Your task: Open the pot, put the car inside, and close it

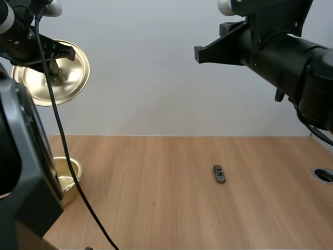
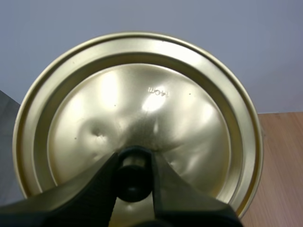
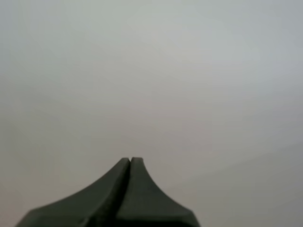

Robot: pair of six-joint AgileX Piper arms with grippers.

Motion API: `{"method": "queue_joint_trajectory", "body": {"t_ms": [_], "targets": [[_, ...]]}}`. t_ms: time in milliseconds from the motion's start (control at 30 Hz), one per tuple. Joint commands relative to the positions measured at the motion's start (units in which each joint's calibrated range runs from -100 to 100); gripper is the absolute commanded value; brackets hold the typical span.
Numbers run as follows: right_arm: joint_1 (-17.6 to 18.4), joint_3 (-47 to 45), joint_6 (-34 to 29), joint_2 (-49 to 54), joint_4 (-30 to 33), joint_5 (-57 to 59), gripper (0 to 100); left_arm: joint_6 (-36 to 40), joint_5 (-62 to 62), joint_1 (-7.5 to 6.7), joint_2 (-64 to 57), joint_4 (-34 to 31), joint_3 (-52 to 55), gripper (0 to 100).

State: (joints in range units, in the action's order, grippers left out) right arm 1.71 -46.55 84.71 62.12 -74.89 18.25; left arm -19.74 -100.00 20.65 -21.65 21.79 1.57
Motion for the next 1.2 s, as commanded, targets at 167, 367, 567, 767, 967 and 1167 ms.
{"method": "queue_joint_trajectory", "body": {"t_ms": [167, 367, 567, 767, 967, 1167], "targets": [[-3.9, -3.4, -40.7, -0.4, -25.1, 4.1, 0, -0.1, 0.0, 0.04, -0.1, 0.0, 0.0, 0], [-6.9, -3.5, -55.4, -0.5, -23.1, 23.5, 0, -1.0, 0.0, 0.04, -0.1, -0.2, 0.0, 0], [-10.1, -3.5, -44.6, -1.5, -17.7, 64.5, 0, -2.4, 0.0, 0.04, -0.1, -0.8, 0.0, 0], [-10.1, -3.3, -41.8, -3.3, 7.5, 81.7, 0, -4.6, 0.0, 0.04, -0.1, -0.5, 0.0, 0], [-10.1, -3.3, -43.0, -3.5, 33.3, 49.8, 0, -6.1, 0.0, 0.04, -0.1, 1.9, 0.0, 0], [-10.1, -3.3, -43.4, -6.1, 44.2, 40.8, 0, -6.8, 0.0, 0.04, -0.1, 4.2, 0.0, 0]]}}
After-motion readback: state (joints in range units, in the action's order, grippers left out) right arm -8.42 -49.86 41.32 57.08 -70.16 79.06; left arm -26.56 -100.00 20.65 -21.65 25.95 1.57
